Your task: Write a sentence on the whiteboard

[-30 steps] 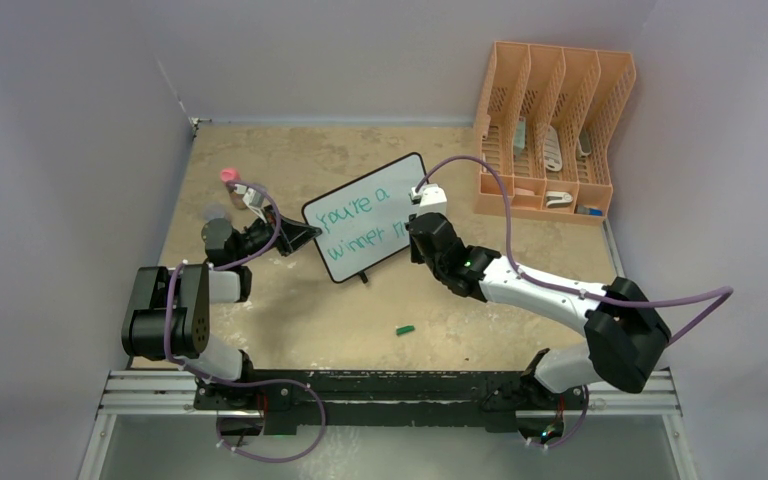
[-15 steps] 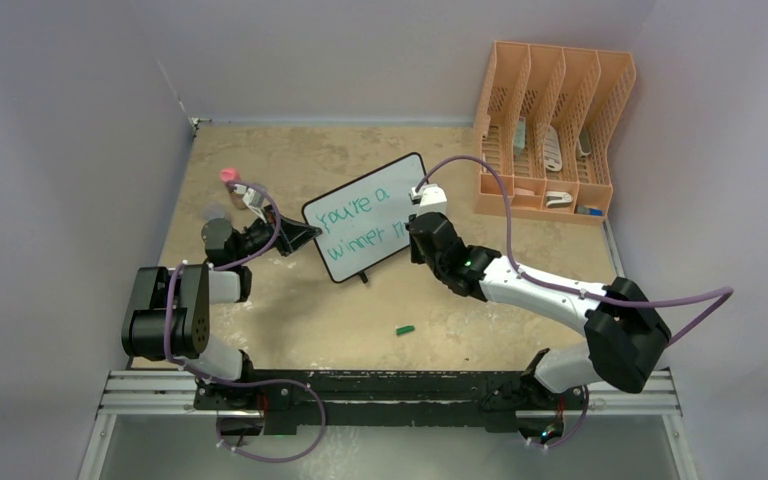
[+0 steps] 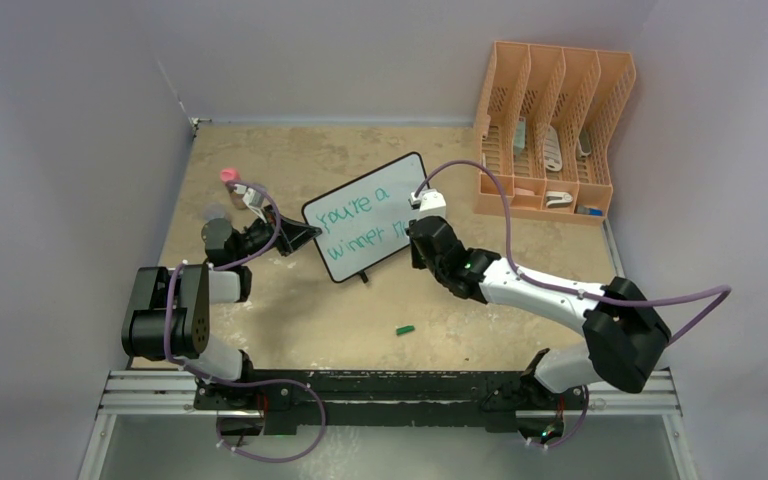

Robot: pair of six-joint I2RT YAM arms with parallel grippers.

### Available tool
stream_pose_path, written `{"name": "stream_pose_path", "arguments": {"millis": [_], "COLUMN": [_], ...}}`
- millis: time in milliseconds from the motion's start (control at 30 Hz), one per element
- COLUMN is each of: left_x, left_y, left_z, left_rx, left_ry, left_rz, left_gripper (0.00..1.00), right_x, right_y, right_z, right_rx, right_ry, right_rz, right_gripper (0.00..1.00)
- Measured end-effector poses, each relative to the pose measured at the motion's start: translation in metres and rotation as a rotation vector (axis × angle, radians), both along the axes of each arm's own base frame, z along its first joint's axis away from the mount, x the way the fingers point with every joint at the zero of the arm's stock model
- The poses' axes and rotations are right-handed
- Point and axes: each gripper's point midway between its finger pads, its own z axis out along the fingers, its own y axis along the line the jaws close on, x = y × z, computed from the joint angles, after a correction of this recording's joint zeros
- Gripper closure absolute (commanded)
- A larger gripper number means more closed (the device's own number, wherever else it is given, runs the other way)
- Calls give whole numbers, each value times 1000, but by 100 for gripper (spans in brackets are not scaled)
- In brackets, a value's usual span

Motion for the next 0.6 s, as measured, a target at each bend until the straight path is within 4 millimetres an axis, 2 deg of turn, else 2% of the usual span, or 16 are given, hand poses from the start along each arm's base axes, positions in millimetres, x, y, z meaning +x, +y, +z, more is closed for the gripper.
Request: {"name": "stream_pose_path", "arguments": {"millis": [300, 600], "left_x": [0, 0], "left_y": [0, 0], "left_z": [0, 0], "left_rx": [0, 0], "left_ry": [0, 0], "left_rz": [0, 0], "left_gripper": [100, 100], "right_x": [-4, 3], "right_y": [-3, -13], "right_z": [-8, -6], "right_rx": [-15, -25], "right_ry": [17, 3], "right_rz": [2, -37], "right_gripper": [100, 100]}}
